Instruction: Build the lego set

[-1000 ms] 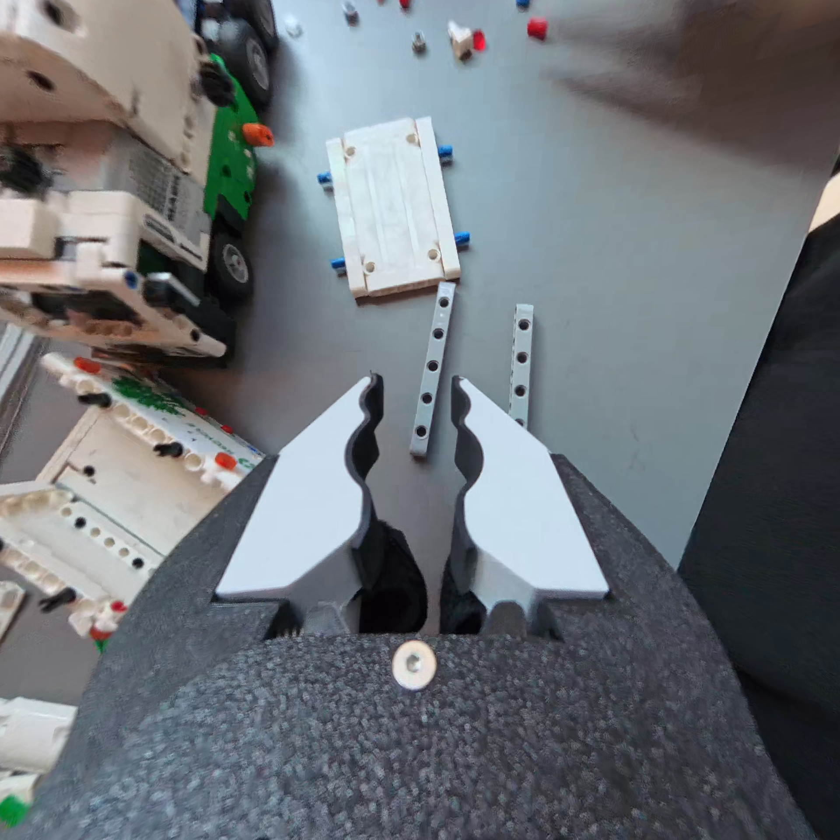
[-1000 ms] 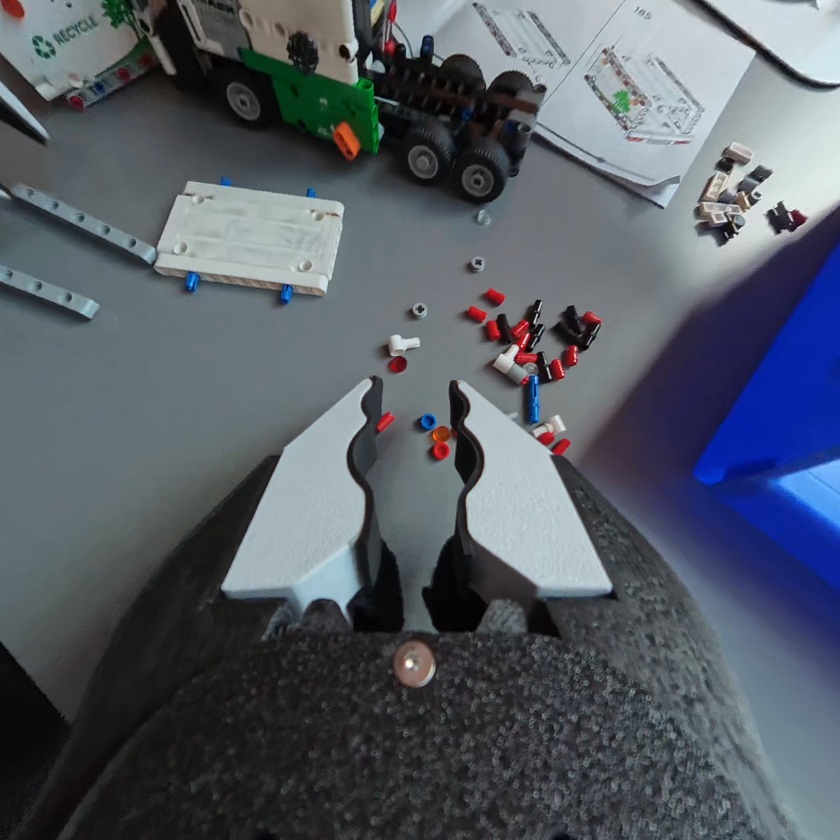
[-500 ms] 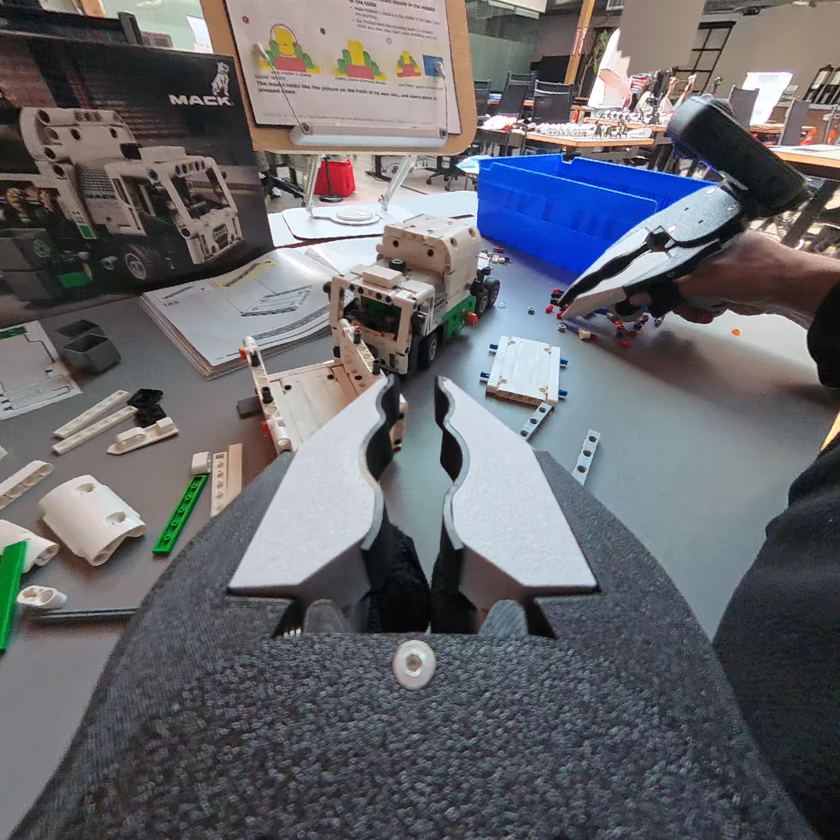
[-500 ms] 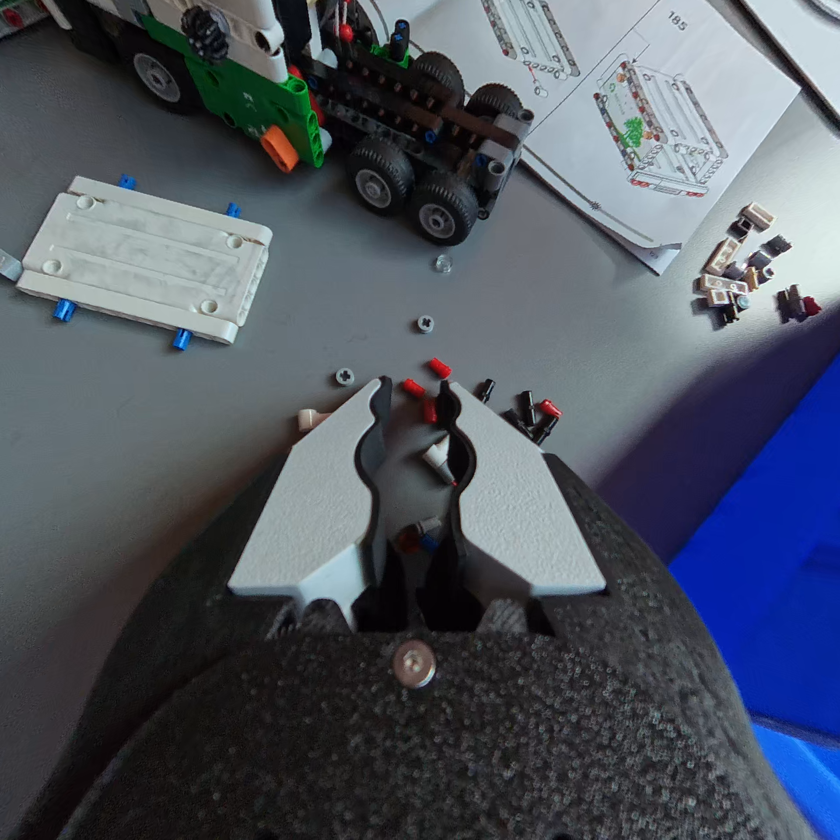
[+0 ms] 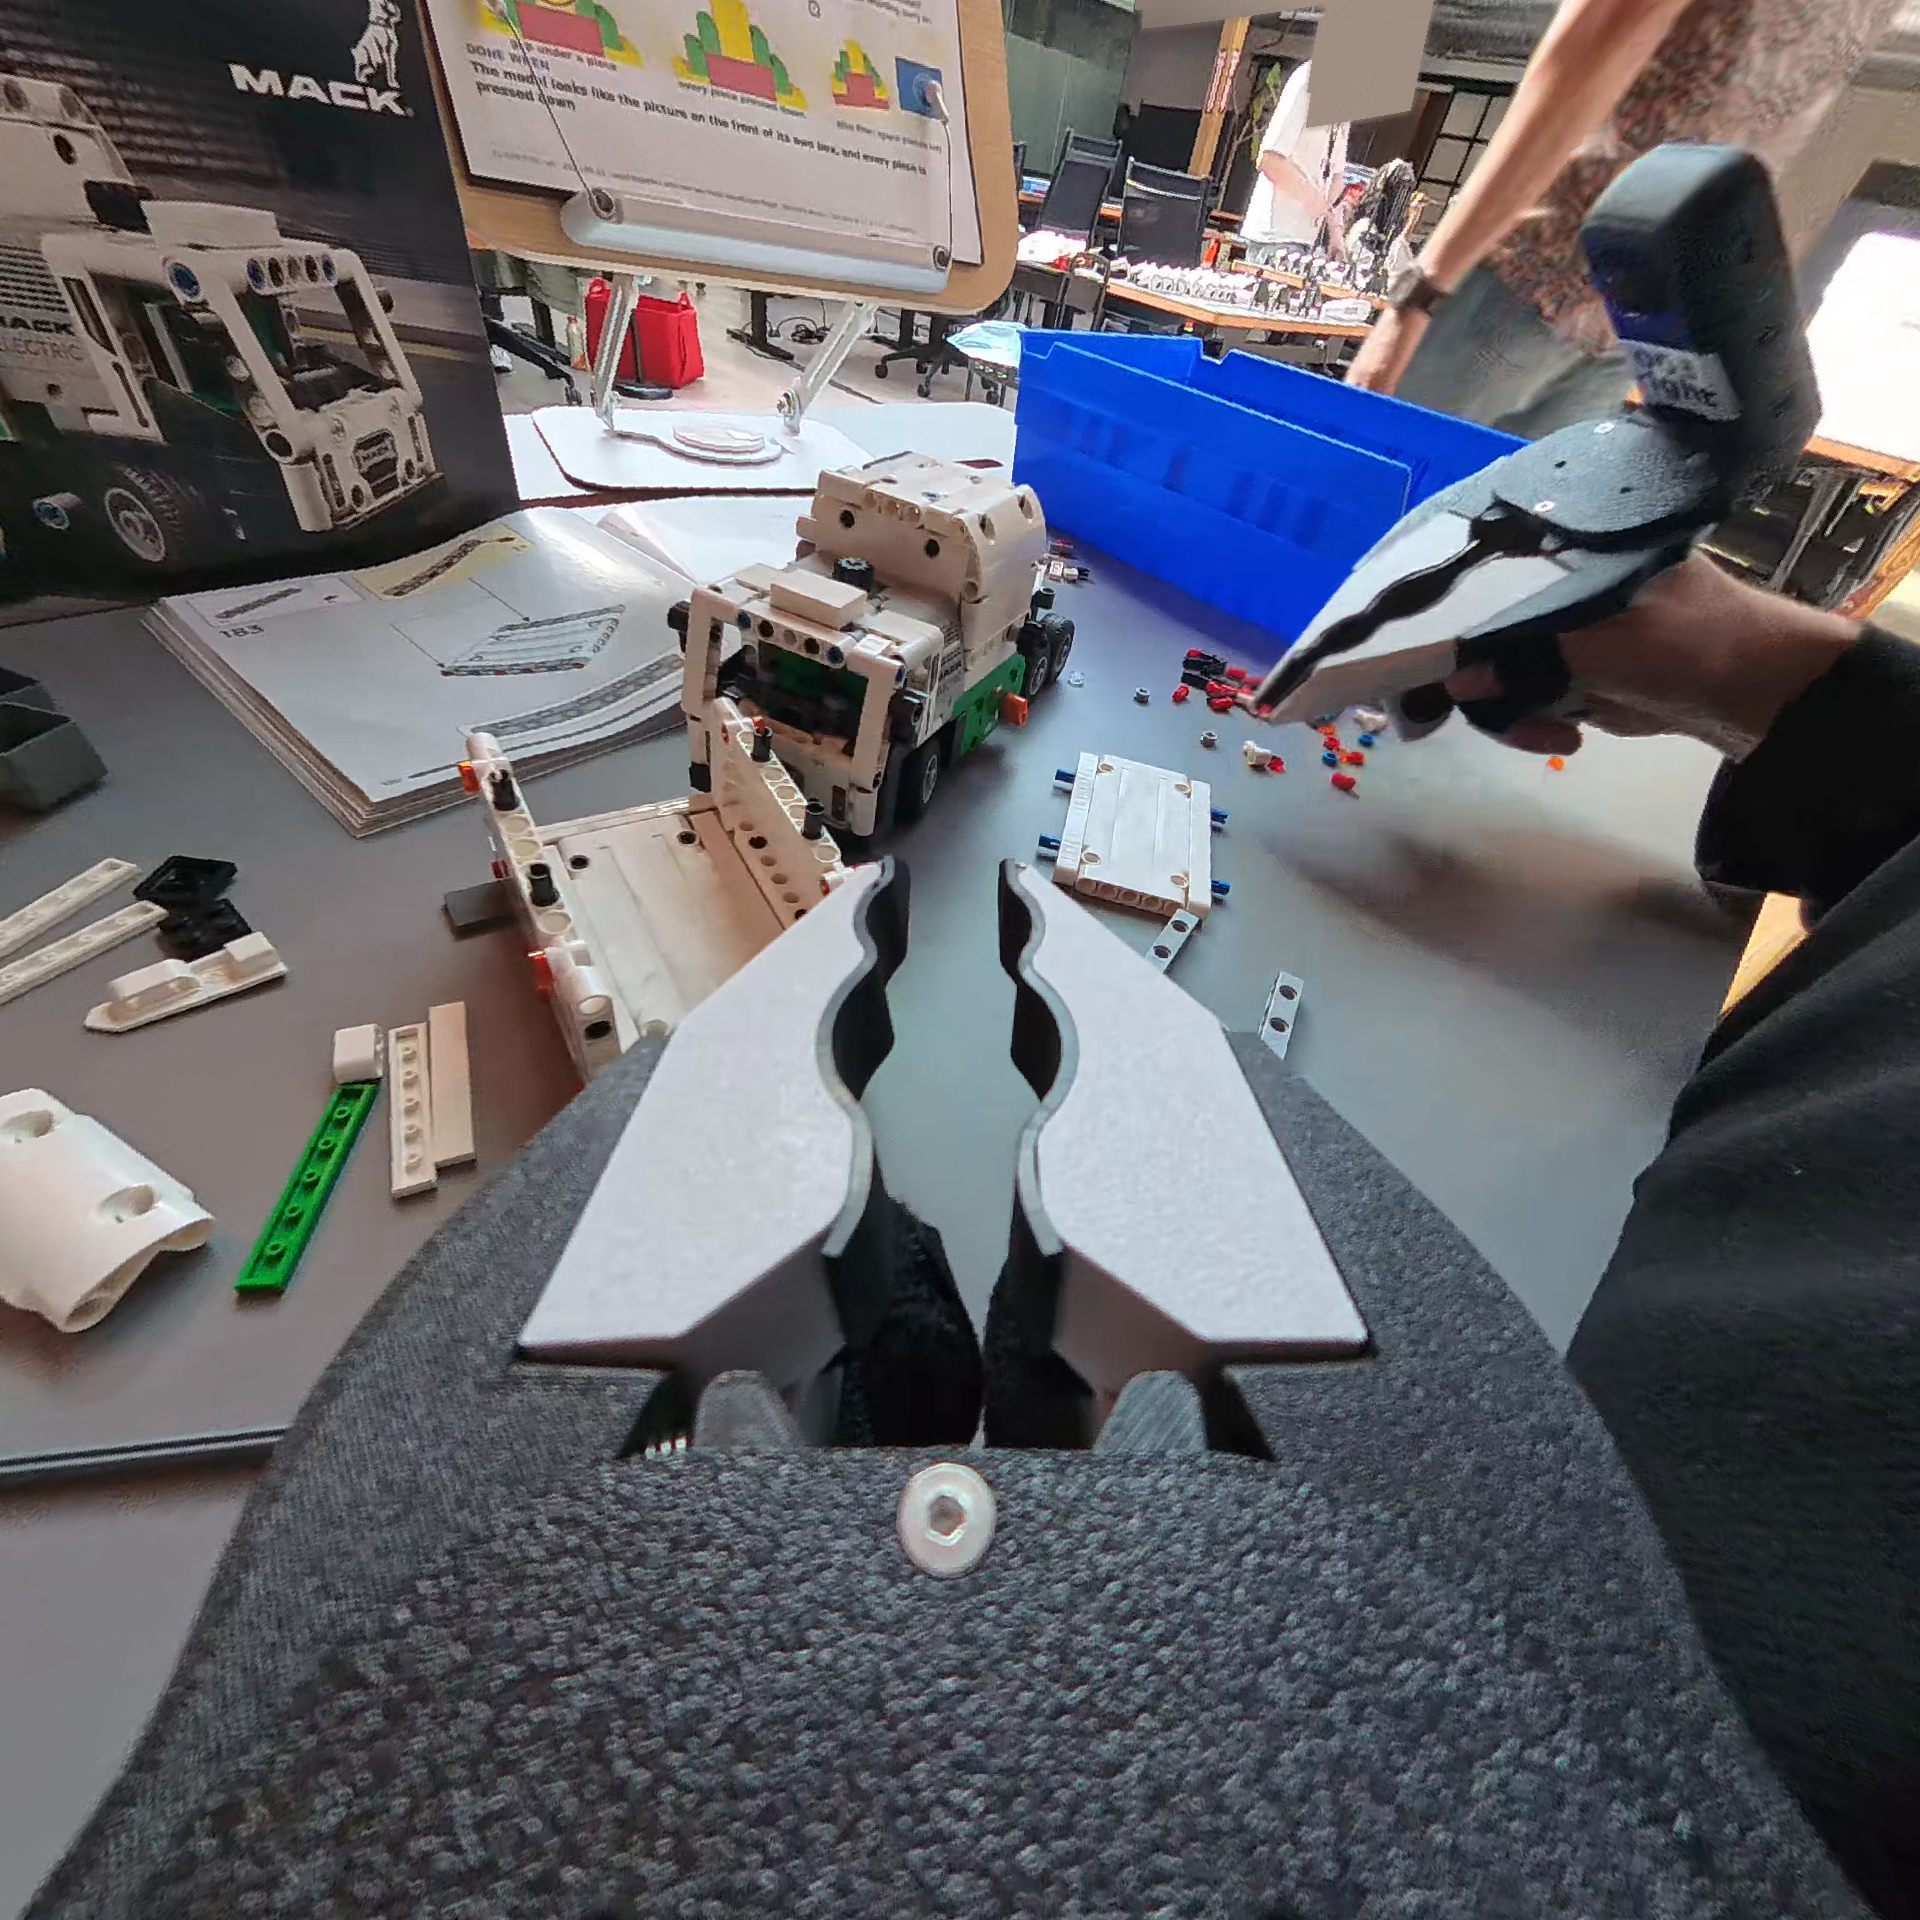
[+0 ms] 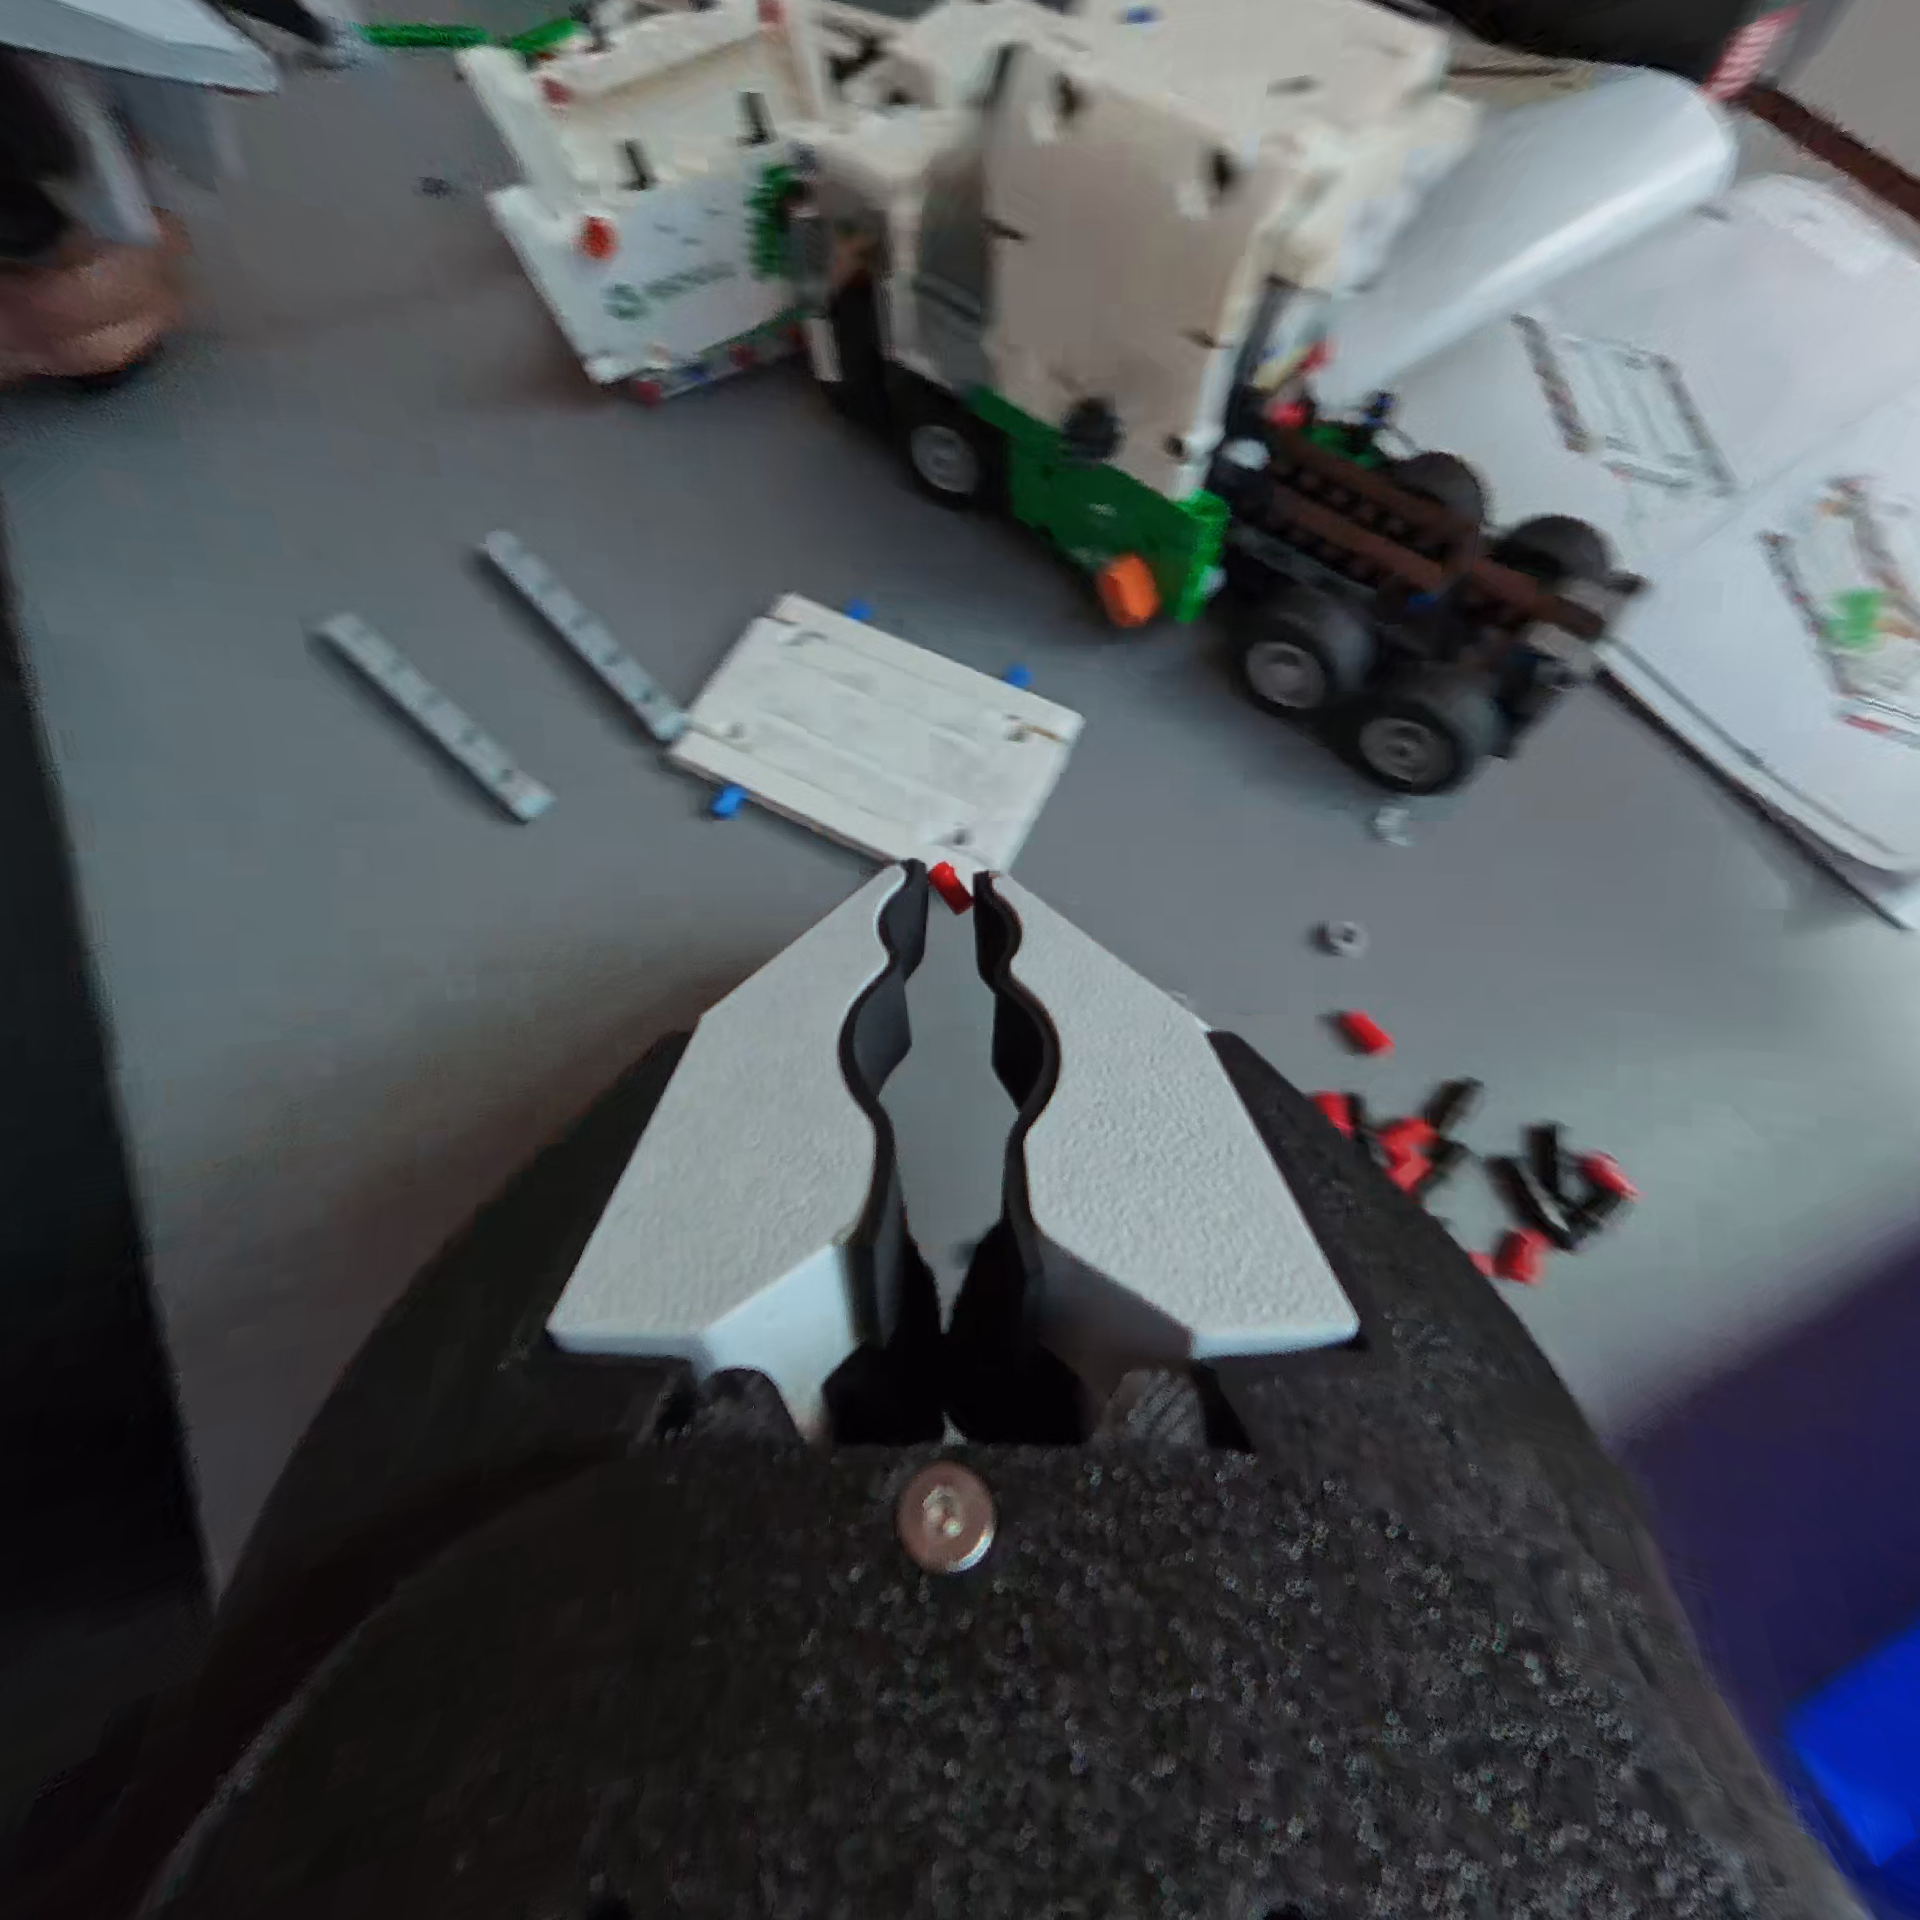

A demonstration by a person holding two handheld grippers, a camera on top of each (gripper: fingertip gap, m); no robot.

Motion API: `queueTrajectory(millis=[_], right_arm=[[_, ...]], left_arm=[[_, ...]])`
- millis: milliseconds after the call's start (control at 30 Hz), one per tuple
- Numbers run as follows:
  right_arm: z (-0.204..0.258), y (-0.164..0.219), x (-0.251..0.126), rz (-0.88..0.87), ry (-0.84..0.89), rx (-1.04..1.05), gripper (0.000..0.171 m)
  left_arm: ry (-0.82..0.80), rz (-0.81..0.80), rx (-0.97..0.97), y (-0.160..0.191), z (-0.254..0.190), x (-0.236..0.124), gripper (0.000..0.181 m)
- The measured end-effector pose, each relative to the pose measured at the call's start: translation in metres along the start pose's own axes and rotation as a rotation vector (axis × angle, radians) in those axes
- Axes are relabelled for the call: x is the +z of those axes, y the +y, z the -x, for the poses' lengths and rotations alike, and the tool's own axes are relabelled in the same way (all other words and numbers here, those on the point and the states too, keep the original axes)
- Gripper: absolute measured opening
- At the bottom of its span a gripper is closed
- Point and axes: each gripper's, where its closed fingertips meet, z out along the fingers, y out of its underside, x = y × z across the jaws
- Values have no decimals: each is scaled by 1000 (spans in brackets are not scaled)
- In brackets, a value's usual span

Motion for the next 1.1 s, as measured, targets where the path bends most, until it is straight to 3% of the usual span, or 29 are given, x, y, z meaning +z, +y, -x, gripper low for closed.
queueTrajectory(millis=[100,367,467,600,733,967,1100], right_arm=[[51,9,19,76,-123,-76,7],[55,24,32,150,-94,-84,8],[53,16,28,115,-89,-81,22],[4,3,3,40,74,-39,18],[-77,23,-11,100,328,60,18],[-94,39,5,163,306,72,18],[-93,39,7,147,279,116,8]], left_arm=[[5,7,8,1,-1,1,14],[10,-14,8,-2,-2,-2,14],[9,-22,8,-3,-2,-3,14],[9,-28,6,-3,-2,-3,14],[18,-25,0,-3,-2,-3,14],[10,-51,-5,-6,-1,-6,14],[9,-49,-3,-6,-1,-6,14]])
